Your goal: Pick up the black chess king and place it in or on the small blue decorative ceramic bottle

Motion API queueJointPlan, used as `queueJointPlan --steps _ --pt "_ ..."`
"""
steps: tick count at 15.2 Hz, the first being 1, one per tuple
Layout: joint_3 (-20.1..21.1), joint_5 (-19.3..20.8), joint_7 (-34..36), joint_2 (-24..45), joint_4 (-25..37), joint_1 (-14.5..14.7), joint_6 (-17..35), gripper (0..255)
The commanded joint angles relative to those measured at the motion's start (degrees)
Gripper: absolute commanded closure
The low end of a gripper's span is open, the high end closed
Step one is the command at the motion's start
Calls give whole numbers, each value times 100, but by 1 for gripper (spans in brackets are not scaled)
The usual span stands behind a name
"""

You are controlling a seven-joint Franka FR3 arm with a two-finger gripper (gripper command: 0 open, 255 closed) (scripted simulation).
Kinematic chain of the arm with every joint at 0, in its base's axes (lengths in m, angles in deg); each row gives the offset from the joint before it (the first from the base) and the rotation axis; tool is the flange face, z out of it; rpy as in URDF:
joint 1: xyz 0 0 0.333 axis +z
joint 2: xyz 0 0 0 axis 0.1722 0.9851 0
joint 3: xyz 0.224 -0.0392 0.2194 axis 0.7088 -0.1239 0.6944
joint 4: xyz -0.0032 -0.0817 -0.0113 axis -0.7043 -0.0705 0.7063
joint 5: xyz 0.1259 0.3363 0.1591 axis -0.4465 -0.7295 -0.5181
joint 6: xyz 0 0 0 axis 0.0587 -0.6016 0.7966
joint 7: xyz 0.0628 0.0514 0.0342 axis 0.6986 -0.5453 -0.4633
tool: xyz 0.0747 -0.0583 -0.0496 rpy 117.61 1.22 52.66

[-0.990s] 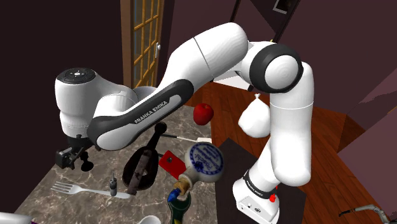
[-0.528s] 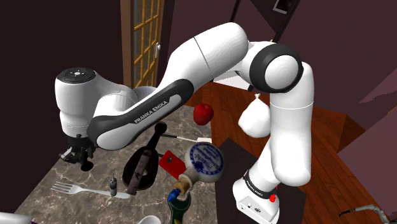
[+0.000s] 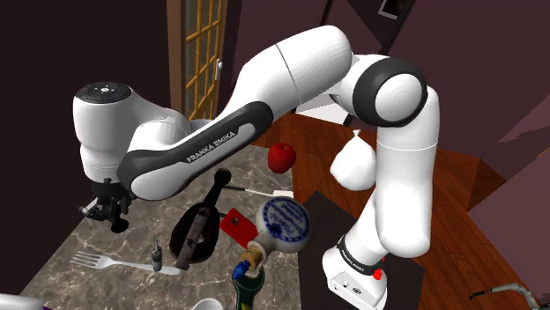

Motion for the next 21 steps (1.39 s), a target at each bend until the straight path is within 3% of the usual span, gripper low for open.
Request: queueJointPlan --steps 1,21 --pt "39 -59 -33 -79 48 -15 -122 255" --pt "298 -560 -392 -749 697 -167 -1358 255"
